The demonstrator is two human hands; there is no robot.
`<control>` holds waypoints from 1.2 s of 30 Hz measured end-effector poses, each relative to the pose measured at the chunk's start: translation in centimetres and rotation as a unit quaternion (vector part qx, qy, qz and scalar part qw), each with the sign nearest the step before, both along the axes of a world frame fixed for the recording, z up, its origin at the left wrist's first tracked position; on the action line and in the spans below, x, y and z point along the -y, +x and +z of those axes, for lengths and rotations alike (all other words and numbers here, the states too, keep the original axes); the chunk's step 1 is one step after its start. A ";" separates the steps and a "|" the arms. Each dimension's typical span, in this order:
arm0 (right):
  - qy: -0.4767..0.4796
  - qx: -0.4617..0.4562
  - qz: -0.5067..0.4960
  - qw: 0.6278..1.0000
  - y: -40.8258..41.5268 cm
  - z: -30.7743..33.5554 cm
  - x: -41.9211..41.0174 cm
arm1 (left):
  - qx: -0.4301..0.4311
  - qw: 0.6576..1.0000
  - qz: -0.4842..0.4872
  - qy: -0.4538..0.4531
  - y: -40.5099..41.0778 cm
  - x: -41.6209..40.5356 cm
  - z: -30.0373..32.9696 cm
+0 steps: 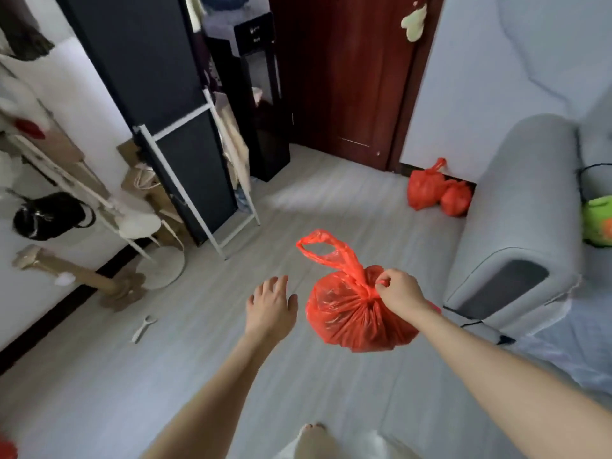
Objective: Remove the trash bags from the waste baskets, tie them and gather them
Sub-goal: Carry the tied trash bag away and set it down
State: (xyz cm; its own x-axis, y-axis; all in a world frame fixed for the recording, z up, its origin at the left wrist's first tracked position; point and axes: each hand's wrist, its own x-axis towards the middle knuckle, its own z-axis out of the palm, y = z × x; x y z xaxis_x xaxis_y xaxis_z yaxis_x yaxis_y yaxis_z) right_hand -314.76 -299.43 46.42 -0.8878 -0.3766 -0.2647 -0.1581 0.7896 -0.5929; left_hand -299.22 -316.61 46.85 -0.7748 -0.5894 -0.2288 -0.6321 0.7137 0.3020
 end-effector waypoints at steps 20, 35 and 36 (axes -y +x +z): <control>-0.048 -0.017 -0.255 0.966 -57.2 -0.6 5.6 | -0.037 0.966 -0.256 -0.005 -67.5 8.1 -0.1; -0.066 0.021 -0.484 0.872 -99.1 -9.8 6.2 | -0.079 0.909 -0.403 -0.073 -117.1 8.8 -5.8; -0.066 0.034 -0.504 0.860 -101.8 -12.0 5.9 | -0.081 0.905 -0.409 -0.084 -120.8 8.0 -7.2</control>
State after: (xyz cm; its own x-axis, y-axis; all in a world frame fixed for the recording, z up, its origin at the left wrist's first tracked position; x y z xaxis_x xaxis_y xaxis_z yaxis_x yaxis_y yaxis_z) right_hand -416.59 -305.34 34.44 -0.7642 0.5457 -0.3438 0.6074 0.4295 -0.6683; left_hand -420.04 -324.63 39.68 -0.9828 0.1812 -0.0344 0.1717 0.9673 0.1869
